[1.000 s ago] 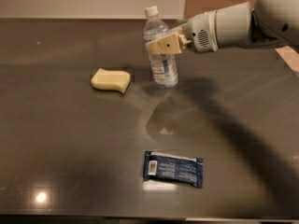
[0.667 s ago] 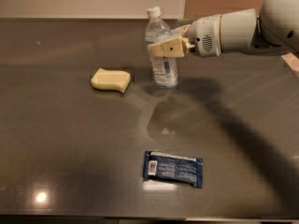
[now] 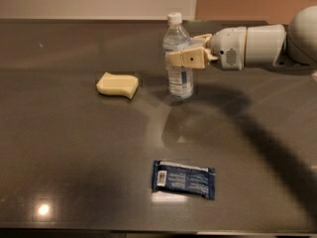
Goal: Place blue plastic bottle upright
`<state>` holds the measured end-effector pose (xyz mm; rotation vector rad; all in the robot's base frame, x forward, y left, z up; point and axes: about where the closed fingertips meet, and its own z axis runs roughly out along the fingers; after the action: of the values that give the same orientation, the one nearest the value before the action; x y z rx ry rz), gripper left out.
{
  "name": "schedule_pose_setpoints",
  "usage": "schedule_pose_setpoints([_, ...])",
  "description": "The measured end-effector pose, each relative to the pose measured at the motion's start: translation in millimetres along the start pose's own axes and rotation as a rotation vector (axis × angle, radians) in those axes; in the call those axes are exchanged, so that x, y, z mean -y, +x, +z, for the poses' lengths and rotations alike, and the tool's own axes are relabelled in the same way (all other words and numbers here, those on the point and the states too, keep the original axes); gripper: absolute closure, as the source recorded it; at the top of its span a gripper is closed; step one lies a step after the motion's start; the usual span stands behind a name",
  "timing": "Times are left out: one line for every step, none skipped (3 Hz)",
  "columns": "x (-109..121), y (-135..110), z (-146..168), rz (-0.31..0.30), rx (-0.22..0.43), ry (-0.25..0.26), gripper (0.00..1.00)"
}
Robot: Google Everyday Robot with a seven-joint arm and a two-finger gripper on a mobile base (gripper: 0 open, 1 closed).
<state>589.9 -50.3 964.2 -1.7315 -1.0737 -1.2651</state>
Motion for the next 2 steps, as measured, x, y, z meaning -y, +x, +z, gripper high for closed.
schedule_pose_setpoints([0.8,-7.9,-7.6,0.019,-0.043,0.022,1.00])
schedule_pose_setpoints([2.8,-12.7,-10.8,0.020,-0.076,0.048,1.00])
